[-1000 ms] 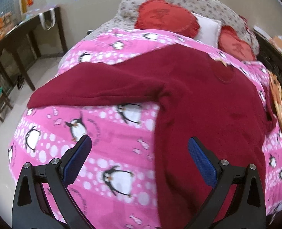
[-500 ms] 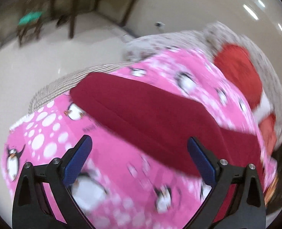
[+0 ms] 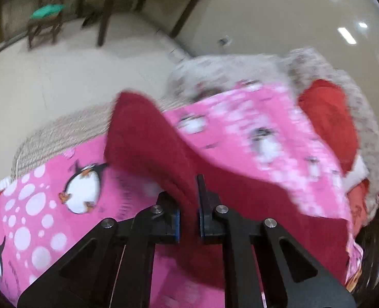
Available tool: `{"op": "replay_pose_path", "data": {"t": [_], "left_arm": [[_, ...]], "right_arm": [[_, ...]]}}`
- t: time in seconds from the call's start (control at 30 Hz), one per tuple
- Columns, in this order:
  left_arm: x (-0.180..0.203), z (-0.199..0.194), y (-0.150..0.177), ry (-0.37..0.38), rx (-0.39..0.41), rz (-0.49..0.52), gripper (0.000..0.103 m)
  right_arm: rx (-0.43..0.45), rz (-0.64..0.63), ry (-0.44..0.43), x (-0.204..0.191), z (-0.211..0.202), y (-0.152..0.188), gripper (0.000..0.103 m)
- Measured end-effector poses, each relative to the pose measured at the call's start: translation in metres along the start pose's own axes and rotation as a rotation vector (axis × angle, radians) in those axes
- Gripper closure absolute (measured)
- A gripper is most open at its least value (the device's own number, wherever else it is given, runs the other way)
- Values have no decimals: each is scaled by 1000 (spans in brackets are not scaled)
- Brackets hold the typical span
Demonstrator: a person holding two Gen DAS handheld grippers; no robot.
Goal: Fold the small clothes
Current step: 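Grasp the sweater sleeve with the left gripper and fold it across the body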
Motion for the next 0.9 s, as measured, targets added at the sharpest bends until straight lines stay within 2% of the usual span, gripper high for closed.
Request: {"op": "replay_pose_path", "data": {"t": [0.1, 0.23, 0.27, 0.33, 0.4, 0.5, 0.57, 0.67, 0.8, 0.9], "left_arm": [[61, -38, -1, 130, 61, 88, 95], [159, -78, 22, 335, 59, 206, 95], [193, -89, 38, 398, 47, 250, 95], [233, -98, 63, 473, 15, 306, 95], [280, -105, 107, 549, -42, 384, 95], [319, -109, 163, 596, -107, 463, 95], [336, -103, 206, 604, -164, 514, 95], [350, -90, 252, 597, -225, 577, 95], [350, -87, 292, 584, -258, 646, 95], [343, -88, 298, 594, -281, 662, 94]], "right_arm": [[32, 8, 26, 18, -9, -9, 10], [55, 60, 77, 51, -17, -17, 10], [62, 77, 84, 59, -21, -17, 10], [80, 109, 102, 75, -30, -19, 10], [87, 125, 125, 89, -37, -20, 10], [88, 152, 161, 110, -47, -16, 10], [91, 168, 182, 127, -54, -15, 10], [75, 185, 206, 143, -57, -7, 10], [52, 205, 216, 157, -57, 2, 10], [42, 223, 208, 159, -54, 5, 10]]}}
Point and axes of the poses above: each gripper's, at about its wrist camera, not at the fingertips, and z roughly the way its jaws point, x to its right, y to its underside, the point moved 7 cm from there along z, roughly the way its jaws point, and after that the axes turned 14 degrees about x, right-handed, at the moved point
